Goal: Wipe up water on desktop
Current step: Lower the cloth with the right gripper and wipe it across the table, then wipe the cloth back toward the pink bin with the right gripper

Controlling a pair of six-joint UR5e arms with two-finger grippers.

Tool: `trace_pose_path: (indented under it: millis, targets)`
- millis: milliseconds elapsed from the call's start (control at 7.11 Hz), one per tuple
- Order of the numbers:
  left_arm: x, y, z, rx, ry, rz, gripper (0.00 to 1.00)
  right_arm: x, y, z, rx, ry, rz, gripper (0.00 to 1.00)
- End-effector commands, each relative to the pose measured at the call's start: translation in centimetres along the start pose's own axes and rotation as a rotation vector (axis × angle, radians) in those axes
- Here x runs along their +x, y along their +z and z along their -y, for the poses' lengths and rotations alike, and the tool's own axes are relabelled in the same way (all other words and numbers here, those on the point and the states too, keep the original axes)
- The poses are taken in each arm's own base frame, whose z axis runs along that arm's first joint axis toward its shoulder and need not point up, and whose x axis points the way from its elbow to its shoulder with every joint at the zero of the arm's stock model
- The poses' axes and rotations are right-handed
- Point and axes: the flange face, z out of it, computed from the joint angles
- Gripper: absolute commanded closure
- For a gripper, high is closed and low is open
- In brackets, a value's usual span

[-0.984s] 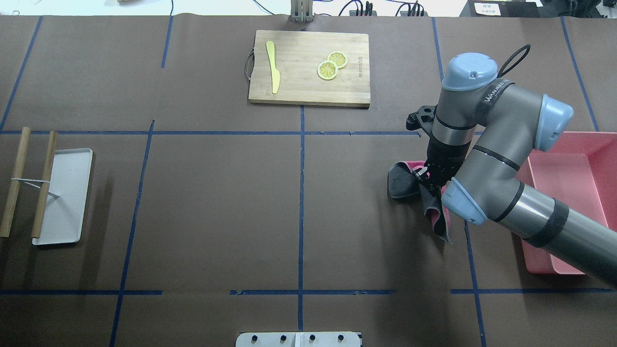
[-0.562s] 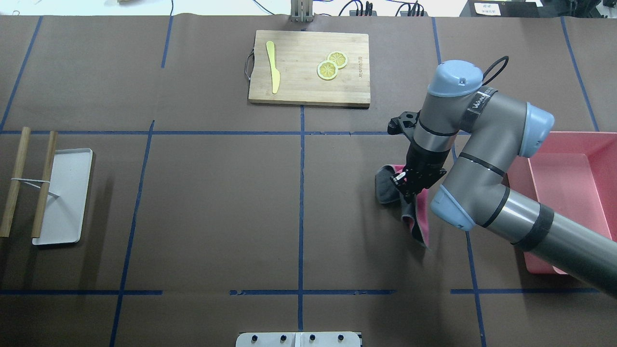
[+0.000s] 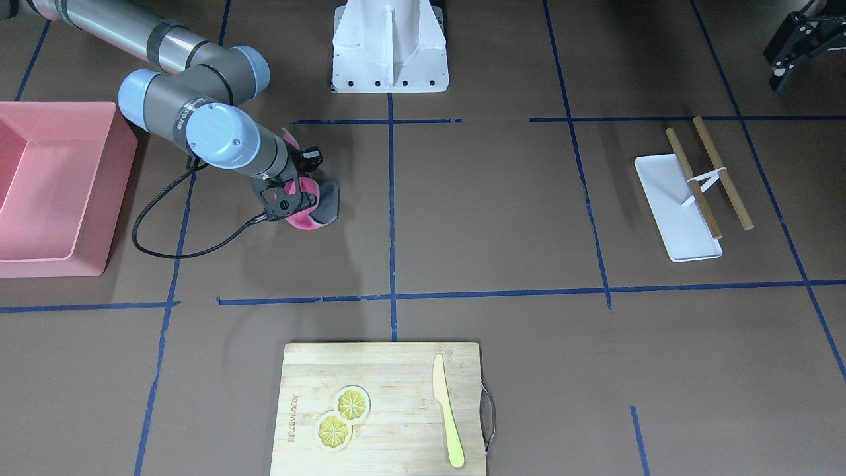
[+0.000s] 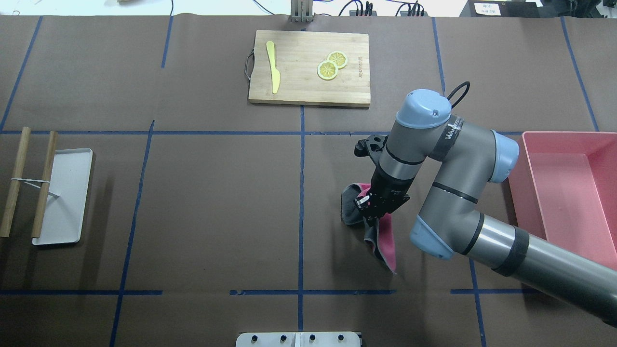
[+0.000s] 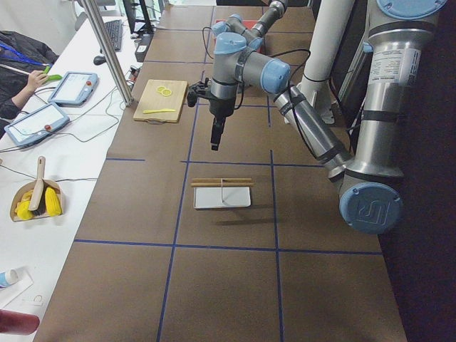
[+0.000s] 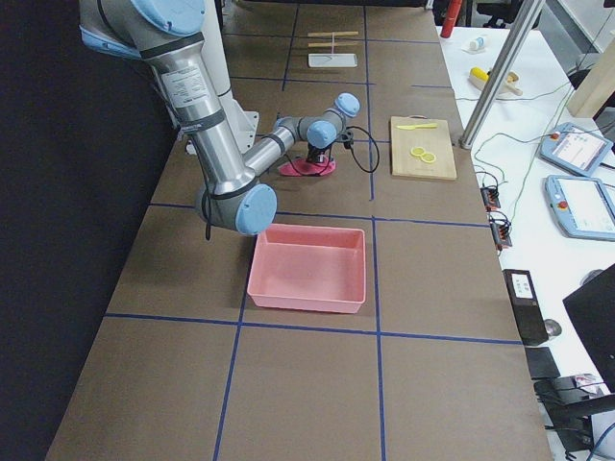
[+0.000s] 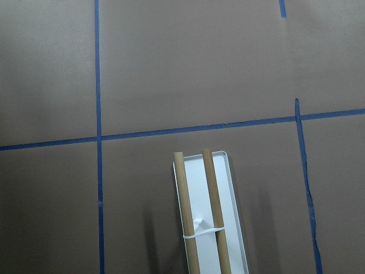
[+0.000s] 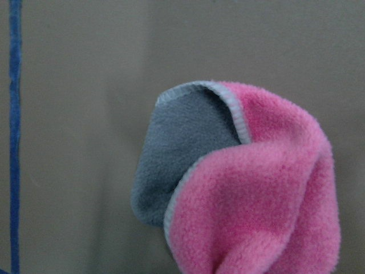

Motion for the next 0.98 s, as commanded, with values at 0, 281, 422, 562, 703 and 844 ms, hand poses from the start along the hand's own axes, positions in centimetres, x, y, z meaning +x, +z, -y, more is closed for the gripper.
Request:
trace_pose_path:
  millis: [0,281,422,562,703,844]
  targets:
    - [-7.6,3.8,1.3,-0.089,0.033,0.01,0.0,-2.5,0.8,-0.6,0.028,0.01,0.027,0.96]
    - [-15.3,8.0,2.3,-0.104,0.09,-0.093,0.0,-4.1,1.3,-1.0,0.023,-0.009,0.034,0.95]
    - [-17.0,9.6,2.8,-0.098,0.084,-0.107,0.0,-5.0,2.1,-1.4,0.013,0.002,0.034,0.94]
    - [-17.5,10.3,2.9,-0.107,0.078,-0.108,0.0,-4.4,2.4,-1.3,0.032,0.009,0.012,0.95]
    - [-17.7,10.6,2.8,-0.114,0.074,-0.108,0.0,-3.2,1.6,-0.5,0.07,0.023,-0.012,0.96]
    - [-17.5,10.5,2.9,-0.112,0.075,-0.109,0.0,-1.6,-0.7,0.7,0.104,0.043,-0.011,0.96]
